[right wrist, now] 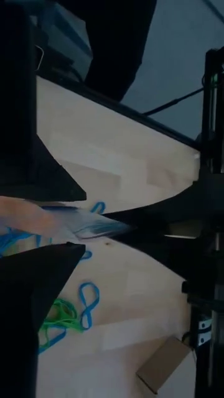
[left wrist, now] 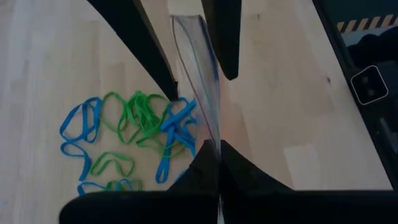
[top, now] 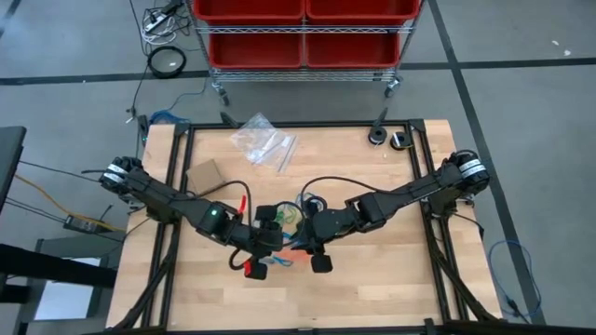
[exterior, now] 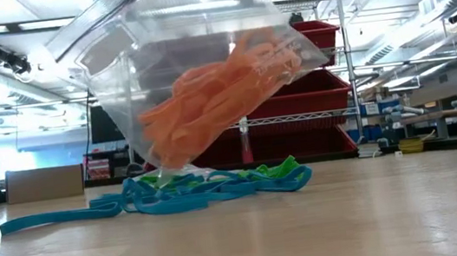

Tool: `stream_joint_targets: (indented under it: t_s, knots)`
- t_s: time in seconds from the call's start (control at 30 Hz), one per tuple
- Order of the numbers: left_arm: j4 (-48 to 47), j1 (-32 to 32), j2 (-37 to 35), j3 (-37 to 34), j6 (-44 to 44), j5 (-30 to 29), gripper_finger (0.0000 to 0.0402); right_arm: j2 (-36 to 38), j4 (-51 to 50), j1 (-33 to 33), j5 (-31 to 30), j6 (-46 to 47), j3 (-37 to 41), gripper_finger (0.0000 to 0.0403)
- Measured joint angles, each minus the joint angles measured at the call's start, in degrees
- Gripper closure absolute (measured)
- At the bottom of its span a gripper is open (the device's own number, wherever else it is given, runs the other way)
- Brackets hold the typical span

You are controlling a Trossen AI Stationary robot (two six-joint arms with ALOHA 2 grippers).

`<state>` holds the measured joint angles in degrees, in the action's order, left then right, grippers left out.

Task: Sort rubber bands
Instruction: Close the transparent zip bag

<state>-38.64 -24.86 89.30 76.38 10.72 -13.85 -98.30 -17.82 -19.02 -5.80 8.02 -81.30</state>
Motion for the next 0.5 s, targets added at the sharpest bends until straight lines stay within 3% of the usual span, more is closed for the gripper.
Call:
stream_joint_targets:
  t_s: [0.3,0.5]
  knots:
    - [1.3,0.0,0.0,0.0,-0.2,-0.5,0.0401,0.0,0.1,0.1,1.4,0.1,0.0,0.0338]
    - [1.5,0.0,0.0,0.0,-0.2,-0.5,0.0401,0.0,-0.5,0.2,1.5,-1.1,0.0,0.0397]
